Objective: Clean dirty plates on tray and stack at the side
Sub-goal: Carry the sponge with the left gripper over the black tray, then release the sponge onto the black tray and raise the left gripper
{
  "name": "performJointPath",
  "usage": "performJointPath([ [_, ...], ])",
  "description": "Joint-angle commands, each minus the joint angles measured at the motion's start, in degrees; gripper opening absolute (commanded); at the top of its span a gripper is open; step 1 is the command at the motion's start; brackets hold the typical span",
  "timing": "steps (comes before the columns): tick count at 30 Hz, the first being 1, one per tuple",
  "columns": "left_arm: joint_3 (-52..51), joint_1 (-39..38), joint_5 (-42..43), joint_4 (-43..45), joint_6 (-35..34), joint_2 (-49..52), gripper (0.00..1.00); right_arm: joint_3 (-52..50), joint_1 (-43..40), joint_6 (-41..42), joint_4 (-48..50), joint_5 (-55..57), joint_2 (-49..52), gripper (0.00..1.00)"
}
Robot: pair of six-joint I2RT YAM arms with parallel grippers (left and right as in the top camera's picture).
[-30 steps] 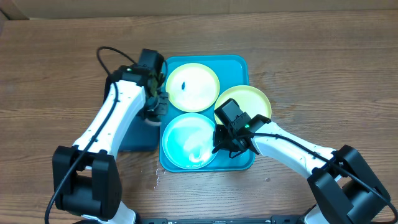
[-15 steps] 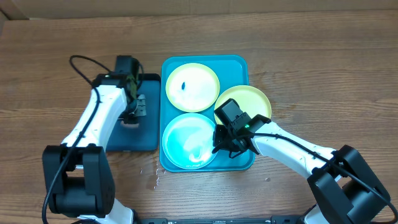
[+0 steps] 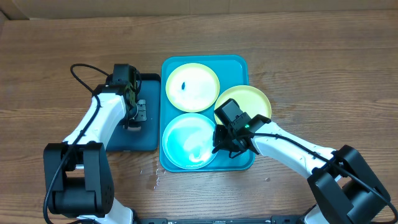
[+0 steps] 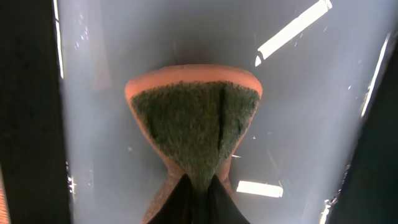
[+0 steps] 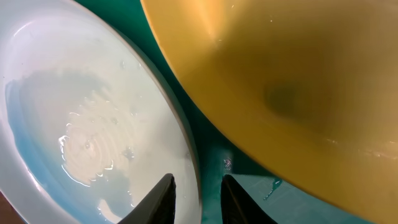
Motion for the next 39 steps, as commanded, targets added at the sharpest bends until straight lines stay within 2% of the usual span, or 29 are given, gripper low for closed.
performJointPath([
  [1,-0.63,0.0,0.98,0.57,0.92,-0.39,0.11,-0.11,0.22,0.07,0.17,-0.26,0.11,0.27],
  [15,-0.63,0.0,1.03,0.42,-0.9,-0.39,0.17,-0.11,0.22,0.31,-1.77,-0.68,0.11,0.25],
  [16,-0.63,0.0,1.36,0.42,-1.03,-0.39,0.23,-0.11,0.22,0.28,-1.81,-1.29,0.11,0.25],
  [17,-0.63,0.0,2.21,0.44,-1.03,-0.39,0.4,-0.11,0.22,0.31,-1.81,-1.99,0.11,0.25],
  [18,-0.61,0.0,3.72,0.48,-1.07,-0.39,0.64,-0.11,0.22,0.31,-1.79,-2.36,0.11,0.25],
  [19,-0.5,0.0,5.57,0.44,-1.03,-0.39,0.73,-0.11,0.22,0.31,-1.79,-2.43,0.11,0.25],
  [21,-0.09,0.0,8.46,0.17,-1.05,-0.44,0.77,-0.11,0.22,0.33,-1.81,-2.43,0.11,0.25],
  [27,3.61,0.0,9.97,-2.16,-4.13,-2.69,0.77,-0.11,0.22,5.03,-1.79,-1.86,0.11,0.19],
  [33,8.98,0.0,11.61,-5.51,-5.66,-10.62,0.79,-0.11,0.22,7.96,-1.79,-1.14,0.11,0.15],
  [35,9.86,0.0,11.61,-6.05,-6.45,-13.97,0.84,-0.11,0.22,8.02,-1.29,-1.07,0.11,0.12],
  [36,9.99,0.0,11.61,-6.08,-6.45,-15.56,0.94,-0.11,0.22,8.02,-1.27,-0.7,0.11,0.1],
  [37,9.99,0.0,11.61,-6.08,-6.45,-17.2,1.0,-0.11,0.22,8.02,-1.36,-0.2,0.11,0.08],
  [39,9.99,0.0,11.58,-6.25,-6.43,-20.55,1.0,-0.11,0.22,8.0,-1.36,0.68,0.11,0.05],
])
